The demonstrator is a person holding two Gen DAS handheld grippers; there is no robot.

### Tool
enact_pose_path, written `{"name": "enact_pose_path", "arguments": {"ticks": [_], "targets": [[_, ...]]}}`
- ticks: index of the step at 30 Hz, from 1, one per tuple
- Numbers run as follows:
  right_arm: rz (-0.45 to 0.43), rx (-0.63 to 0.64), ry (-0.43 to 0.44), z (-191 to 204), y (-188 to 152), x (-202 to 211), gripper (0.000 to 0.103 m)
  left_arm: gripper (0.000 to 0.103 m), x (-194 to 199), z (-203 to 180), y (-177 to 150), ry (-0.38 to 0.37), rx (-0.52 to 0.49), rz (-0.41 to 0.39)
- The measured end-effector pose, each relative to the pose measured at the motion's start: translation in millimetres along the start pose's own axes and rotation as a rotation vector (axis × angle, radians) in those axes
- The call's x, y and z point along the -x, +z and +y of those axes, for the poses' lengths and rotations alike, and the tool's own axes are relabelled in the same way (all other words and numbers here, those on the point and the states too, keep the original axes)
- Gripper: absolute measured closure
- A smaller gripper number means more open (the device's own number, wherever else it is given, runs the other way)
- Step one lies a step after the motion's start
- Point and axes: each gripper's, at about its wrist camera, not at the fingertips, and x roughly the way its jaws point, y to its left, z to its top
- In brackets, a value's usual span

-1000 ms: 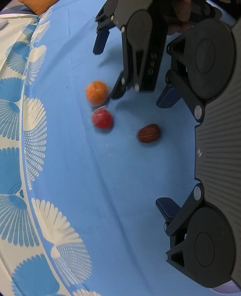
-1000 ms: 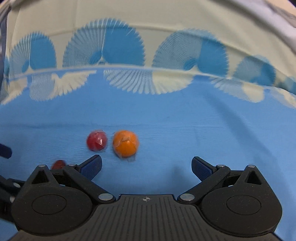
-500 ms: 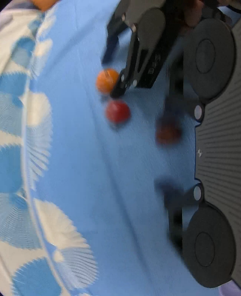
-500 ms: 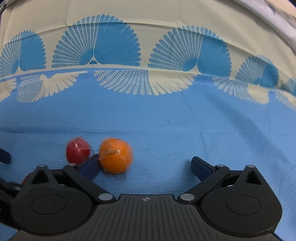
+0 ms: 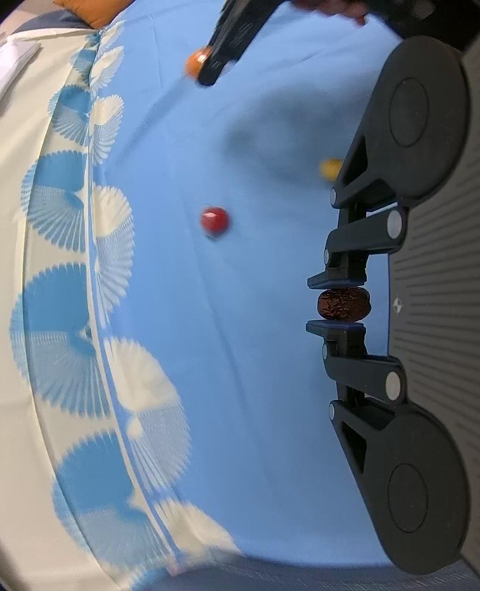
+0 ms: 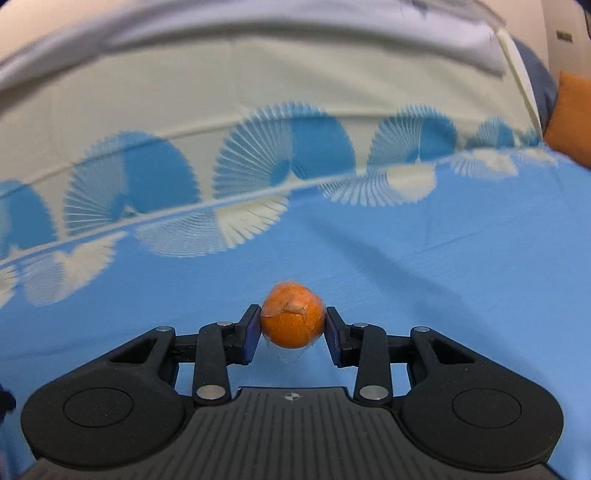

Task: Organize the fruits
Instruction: 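Carry the date and wrapped tangerine toward the plate with both tools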

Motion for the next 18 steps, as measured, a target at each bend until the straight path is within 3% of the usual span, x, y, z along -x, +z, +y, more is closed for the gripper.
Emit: {"name": "enact_pose_path", "arguments": {"ticks": [9,14,18], "targets": [[0.096,0.112,0.245,54,-45,167,0.064,0.084,113,42,-104,0.128,0.085,0.036],[0.149,0.19,0.409,99,-63,232,0.064,0.084,155,57,-155,0.155,0.118,0.029],[0.157,0.258,0.487,126,-77,270,0.064,0.084,181,66,-189,0.17,0.15,-0.004]]}}
